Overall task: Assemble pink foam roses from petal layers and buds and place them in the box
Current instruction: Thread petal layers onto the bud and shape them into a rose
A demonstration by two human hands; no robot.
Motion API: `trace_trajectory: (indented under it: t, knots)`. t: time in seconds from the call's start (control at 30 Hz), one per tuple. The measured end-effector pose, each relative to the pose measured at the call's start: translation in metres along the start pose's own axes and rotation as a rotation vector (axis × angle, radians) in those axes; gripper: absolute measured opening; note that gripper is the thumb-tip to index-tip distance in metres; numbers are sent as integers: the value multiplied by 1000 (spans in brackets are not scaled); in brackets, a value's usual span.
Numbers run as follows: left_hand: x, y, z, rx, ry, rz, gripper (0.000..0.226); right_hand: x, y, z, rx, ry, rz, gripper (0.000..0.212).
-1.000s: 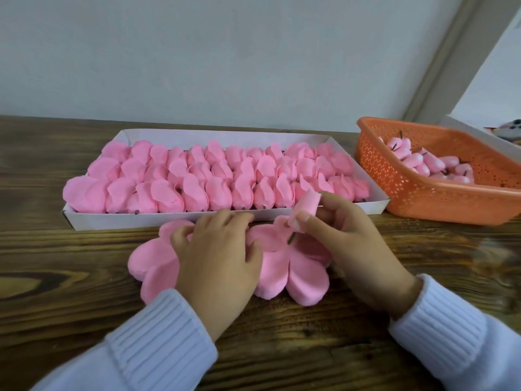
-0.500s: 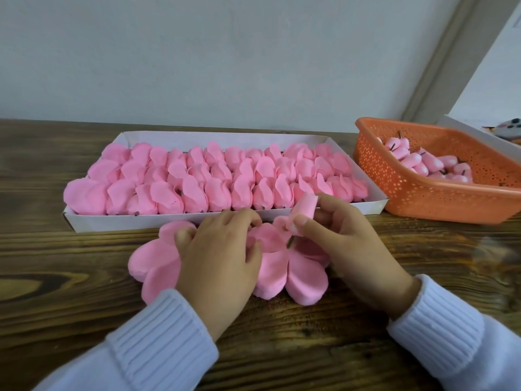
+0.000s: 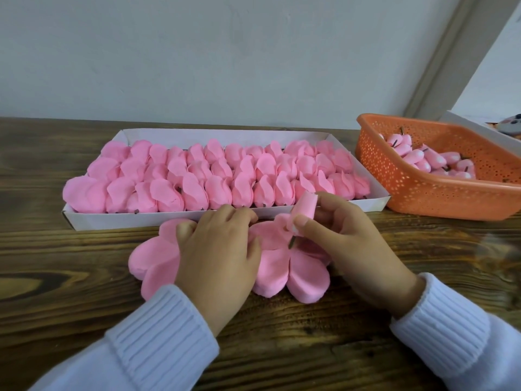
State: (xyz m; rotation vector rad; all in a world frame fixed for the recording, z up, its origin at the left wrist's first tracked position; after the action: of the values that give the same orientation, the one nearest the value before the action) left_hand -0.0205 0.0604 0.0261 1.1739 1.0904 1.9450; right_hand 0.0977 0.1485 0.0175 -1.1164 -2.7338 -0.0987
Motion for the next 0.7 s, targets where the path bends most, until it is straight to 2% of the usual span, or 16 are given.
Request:
trace_trajectory:
  t: [0.13, 0.37, 0.7]
  knots:
    - [2, -2, -4, -39, 33, -10, 8, 0, 0, 0, 2, 4, -8, 22]
    - [4, -2, -11, -123, 99, 1, 20, 0, -2, -1, 4, 18, -21, 14]
    - [5, -3, -11, -126, 101, -30, 16, 0, -1, -1, -7, 25, -29, 14]
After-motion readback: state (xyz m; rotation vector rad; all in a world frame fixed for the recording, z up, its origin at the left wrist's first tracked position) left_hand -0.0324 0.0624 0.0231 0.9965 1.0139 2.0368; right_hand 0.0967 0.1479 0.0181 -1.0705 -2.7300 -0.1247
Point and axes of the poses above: each hand's wrist, its own x-axis towards the middle knuckle, its own y-axis out of the back of the hand, z = x × y, the point moved 10 cm from there along x, towards the middle knuckle, and after that the axes turned 9 degrees about x, right-handed, at the moved point
